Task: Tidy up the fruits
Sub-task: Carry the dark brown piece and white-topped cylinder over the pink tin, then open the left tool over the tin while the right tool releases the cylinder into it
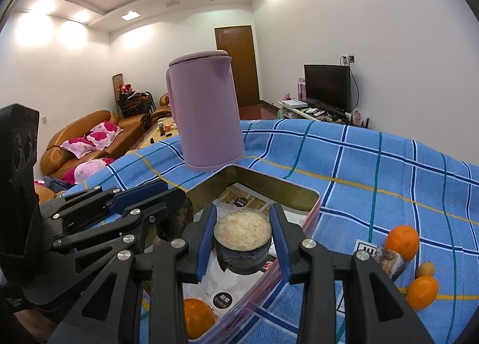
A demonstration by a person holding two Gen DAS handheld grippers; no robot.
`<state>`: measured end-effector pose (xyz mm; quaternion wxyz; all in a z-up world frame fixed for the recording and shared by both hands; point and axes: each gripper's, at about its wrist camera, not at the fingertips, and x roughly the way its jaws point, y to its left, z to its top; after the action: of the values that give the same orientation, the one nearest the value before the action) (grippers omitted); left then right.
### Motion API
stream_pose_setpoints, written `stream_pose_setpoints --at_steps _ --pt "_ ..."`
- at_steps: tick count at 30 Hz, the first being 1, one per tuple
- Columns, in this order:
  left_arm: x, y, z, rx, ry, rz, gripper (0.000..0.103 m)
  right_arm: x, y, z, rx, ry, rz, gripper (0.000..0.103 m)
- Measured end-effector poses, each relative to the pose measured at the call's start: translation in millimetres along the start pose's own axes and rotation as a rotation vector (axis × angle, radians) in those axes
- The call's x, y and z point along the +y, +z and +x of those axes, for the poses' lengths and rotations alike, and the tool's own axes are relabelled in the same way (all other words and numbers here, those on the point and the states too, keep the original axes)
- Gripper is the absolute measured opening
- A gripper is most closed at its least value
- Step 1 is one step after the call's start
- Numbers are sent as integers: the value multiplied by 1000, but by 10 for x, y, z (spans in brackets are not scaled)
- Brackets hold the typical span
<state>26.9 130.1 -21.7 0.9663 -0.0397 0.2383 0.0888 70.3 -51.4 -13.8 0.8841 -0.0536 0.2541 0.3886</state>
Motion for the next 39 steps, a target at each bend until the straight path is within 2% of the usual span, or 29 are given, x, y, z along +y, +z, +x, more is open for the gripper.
stream_pose_setpoints --at_steps 27,30,34,36,39 --pt "16 -18 59 19 -4 -11 24 -40 -145 201 92 59 24 39" --pt "17 -19 64 24 -3 -14 28 -65 -158 198 92 64 33 39" --pt "45 -37 96 37 3 -29 41 -100 -162 198 91 66 44 39" --pt "55 -46 99 39 1 -34 44 -126 -161 194 87 70 57 39" --pt "61 -43 84 31 14 -40 51 -149 -164 171 77 54 64 46"
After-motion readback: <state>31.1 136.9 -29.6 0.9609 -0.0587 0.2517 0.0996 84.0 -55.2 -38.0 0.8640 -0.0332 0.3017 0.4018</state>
